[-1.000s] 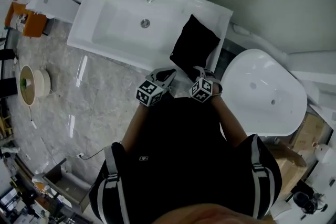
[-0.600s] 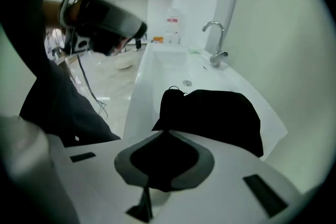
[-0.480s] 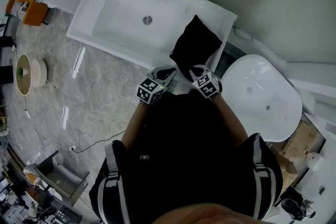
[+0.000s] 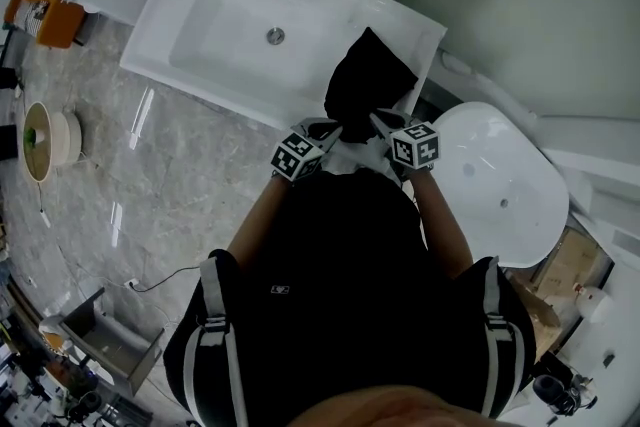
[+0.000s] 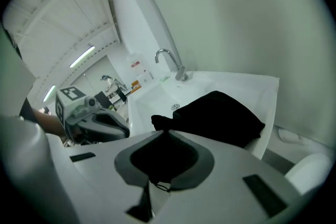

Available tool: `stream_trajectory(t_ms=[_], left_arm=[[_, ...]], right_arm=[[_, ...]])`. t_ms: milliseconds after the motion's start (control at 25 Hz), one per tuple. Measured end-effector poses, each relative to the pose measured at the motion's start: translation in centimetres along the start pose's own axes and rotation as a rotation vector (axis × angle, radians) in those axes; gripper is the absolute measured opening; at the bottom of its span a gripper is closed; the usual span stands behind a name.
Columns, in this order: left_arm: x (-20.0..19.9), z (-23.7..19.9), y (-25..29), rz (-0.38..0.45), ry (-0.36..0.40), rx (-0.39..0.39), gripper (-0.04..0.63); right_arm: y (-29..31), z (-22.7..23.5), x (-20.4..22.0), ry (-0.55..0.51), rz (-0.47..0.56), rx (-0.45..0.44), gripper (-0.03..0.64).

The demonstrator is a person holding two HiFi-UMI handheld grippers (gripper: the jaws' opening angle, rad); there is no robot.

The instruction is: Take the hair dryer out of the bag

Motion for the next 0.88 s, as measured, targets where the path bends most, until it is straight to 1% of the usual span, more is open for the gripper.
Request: stream_trajectory(t_ms=[120, 200, 280, 360, 400, 440, 480, 560, 640, 720, 880], left_arm=[[0.8, 0.3, 2.3, -0.07, 0.016, 0.035, 0.017], [1.2, 0.3, 3.8, -0.091, 0.001, 0.05, 0.017], [1.4, 0.4, 5.1, -0.109, -0.052, 0.068, 0.018], [1.3, 0.3, 6.4, -0.087, -0.139, 0.094, 0.018], [1.2, 0.2, 6.9, -0.073, -0.176, 0.095, 0.018], [1.2, -0.1, 7.3, -0.067, -0.195, 0.084, 0.018], [1.2, -0.4, 7.7, -0.07, -0.198, 0.064, 0.02], [1.3, -0.8, 8.6, -0.096, -0.186, 0.03, 0.029], [1.5, -1.2, 9.5, -0.124, -0.178, 0.002, 0.1], [1.6, -1.5, 10.3, -0.147, -0.176, -0.011, 0.128], [1.5, -2.0, 11.9, -0.175, -0.209, -0.015, 0.138]], right_arm=[[-0.7, 1.1, 0.0, 0.105, 0.039, 0.006, 0.077], [-1.3, 1.6, 0.2, 0.13, 0.05, 0.023, 0.077], [-1.9, 1.9, 0.4, 0.129, 0.056, 0.035, 0.077], [-2.4, 1.8, 0.5, 0.113, 0.065, 0.036, 0.077], [-2.6, 1.7, 0.6, 0.1, 0.07, 0.035, 0.077], [-2.7, 1.5, 0.7, 0.088, 0.074, 0.034, 0.077], [-2.9, 1.4, 0.8, 0.079, 0.078, 0.034, 0.077], [-3.3, 1.3, 1.1, 0.077, 0.087, 0.034, 0.077], [-3.6, 1.3, 1.5, 0.086, 0.095, 0.032, 0.078], [-3.9, 1.1, 1.8, 0.094, 0.1, 0.027, 0.077], [-4.4, 0.8, 2.2, 0.097, 0.103, 0.019, 0.078]])
Point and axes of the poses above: the fingertips, and each gripper's own axes: y forward along the fingers, z to its right, x out of its underside, the point moved 3 cm from there along -y, backward along the fingers, and after that the axes turned 2 degrees about x, right-handed, at the moved point
